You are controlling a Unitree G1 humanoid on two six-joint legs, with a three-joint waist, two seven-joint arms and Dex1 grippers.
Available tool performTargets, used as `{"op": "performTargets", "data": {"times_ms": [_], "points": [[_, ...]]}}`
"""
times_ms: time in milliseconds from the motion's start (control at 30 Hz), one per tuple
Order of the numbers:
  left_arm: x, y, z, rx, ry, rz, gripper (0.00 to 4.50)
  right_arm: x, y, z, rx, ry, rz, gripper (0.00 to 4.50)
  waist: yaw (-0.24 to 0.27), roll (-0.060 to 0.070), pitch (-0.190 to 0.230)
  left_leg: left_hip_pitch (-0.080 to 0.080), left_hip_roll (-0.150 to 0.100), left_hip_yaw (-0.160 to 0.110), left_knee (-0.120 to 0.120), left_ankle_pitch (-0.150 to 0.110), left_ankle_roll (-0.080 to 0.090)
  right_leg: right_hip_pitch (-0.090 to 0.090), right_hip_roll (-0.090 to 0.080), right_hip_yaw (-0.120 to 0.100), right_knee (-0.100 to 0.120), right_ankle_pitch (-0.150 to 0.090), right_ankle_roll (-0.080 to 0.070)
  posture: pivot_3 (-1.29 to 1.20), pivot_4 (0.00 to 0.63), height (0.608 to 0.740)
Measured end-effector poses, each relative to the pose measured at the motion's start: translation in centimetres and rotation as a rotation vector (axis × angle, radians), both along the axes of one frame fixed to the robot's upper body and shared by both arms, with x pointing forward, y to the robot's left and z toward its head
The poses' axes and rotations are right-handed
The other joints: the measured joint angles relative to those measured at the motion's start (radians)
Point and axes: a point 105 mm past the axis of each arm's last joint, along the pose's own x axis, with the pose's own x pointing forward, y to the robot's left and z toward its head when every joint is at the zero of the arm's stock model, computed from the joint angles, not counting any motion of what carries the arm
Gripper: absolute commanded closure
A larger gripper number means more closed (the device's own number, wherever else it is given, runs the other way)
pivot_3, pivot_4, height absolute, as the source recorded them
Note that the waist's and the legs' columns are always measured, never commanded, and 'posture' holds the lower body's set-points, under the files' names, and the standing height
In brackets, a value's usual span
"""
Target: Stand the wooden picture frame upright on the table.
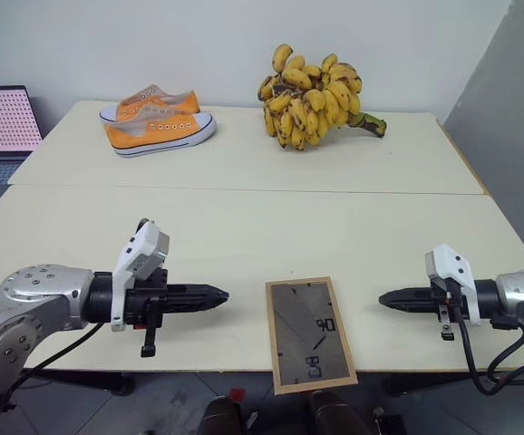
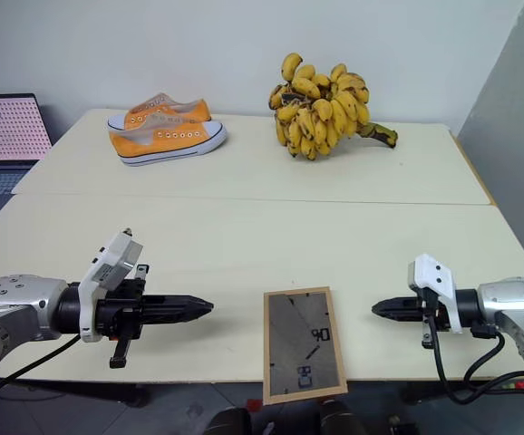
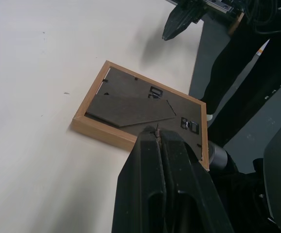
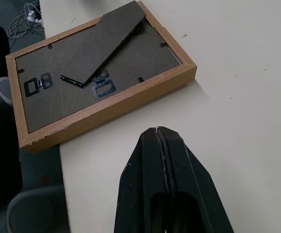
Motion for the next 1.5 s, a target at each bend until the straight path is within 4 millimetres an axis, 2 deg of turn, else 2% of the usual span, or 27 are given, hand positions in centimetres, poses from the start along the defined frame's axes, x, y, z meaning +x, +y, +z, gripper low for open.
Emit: {"op": "performTargets", "data": {"times_ms": [867,1133,1267,1367,1500], "points": [[0.7,-0.4,1.0,-0.043,-0.036,0.019,4.49,0.6,0.4,0.2,0.028,-0.025,-0.032,4.5,0.001,0.0,0.0,-0.001,0.0,-0.007,0.0,0.0,0.0,0.003,0.0,-0.007,0.0,-0.001,-0.003,0.0,0.15,0.74],[1.0,-0.5,1.1,-0.051,-0.047,0.035,4.49,0.1,0.9,-0.3,0.065,-0.044,-0.013,4.5,0.001,0.0,0.0,-0.001,0.0,-0.008,0.0,0.0,0.0,0.003,0.0,-0.008,0.0,-0.002,-0.003,0.0,0.15,0.74],[1.2,-0.5,1.1,-0.052,-0.049,0.042,4.49,-1.4,0.9,-1.2,0.085,-0.038,0.047,4.5,0.002,0.0,0.0,-0.001,0.0,-0.008,0.0,0.0,0.0,0.004,0.0,-0.009,0.0,-0.002,-0.004,0.0,0.15,0.74],[1.4,-0.4,1.2,-0.053,-0.051,0.052,4.49,-3.2,0.4,-3.1,0.054,0.0,0.095,4.5,0.004,0.0,0.0,0.0,0.0,-0.009,0.0,0.0,0.0,0.004,0.0,-0.009,0.0,-0.002,-0.004,0.0,0.15,0.74],[1.5,-0.4,1.3,-0.053,-0.056,0.05,4.49,-5.2,0.4,-4.6,0.05,0.042,0.146,4.5,0.003,0.0,0.0,0.001,0.0,-0.009,0.001,0.0,0.0,0.006,0.0,-0.009,0.001,-0.002,-0.004,0.0,0.15,0.74]]}}
